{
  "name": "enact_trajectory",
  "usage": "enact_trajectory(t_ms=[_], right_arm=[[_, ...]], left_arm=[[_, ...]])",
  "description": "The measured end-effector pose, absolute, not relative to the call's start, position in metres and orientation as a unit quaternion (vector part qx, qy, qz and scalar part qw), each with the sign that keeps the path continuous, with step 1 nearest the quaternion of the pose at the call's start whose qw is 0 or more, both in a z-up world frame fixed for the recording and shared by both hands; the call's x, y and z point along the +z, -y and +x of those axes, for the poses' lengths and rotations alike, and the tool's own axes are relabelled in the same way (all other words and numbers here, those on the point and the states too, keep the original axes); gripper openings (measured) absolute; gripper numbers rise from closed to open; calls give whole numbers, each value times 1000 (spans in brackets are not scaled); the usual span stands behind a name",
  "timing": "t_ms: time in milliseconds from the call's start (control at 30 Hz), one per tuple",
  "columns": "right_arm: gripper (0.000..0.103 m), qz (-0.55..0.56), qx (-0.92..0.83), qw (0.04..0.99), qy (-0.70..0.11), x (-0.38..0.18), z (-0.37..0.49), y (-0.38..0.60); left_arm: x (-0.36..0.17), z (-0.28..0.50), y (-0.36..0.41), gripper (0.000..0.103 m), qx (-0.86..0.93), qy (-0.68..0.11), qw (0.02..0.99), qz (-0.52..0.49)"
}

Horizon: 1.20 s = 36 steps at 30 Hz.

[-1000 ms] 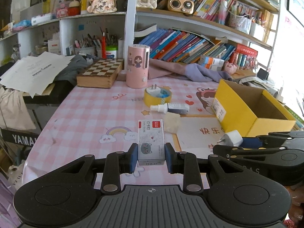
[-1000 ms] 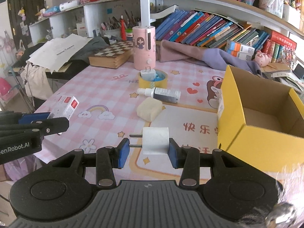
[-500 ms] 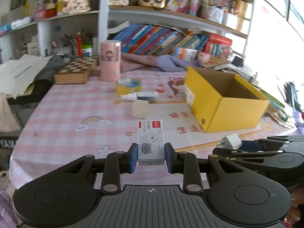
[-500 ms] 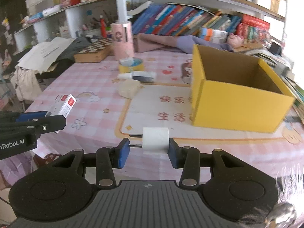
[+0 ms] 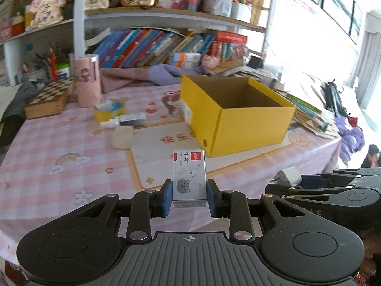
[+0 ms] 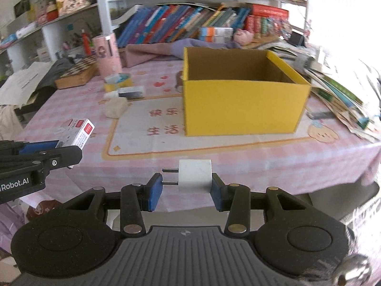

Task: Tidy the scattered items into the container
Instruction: 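Carry the charger plug and small box over the yellow box with both tools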

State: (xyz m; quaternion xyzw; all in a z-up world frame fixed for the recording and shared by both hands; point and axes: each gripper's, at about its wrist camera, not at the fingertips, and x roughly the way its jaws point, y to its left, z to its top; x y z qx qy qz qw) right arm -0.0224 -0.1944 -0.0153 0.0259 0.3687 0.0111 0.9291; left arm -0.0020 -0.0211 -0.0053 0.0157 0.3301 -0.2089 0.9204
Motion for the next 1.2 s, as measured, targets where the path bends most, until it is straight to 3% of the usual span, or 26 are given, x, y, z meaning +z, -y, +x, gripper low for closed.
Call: enact_trajectory(t_ms=[1200], right_arm=[[40, 52, -67, 925, -371, -13, -22, 261]], left_arm=[[-8, 19, 98, 28, -310, -331, 890, 50]])
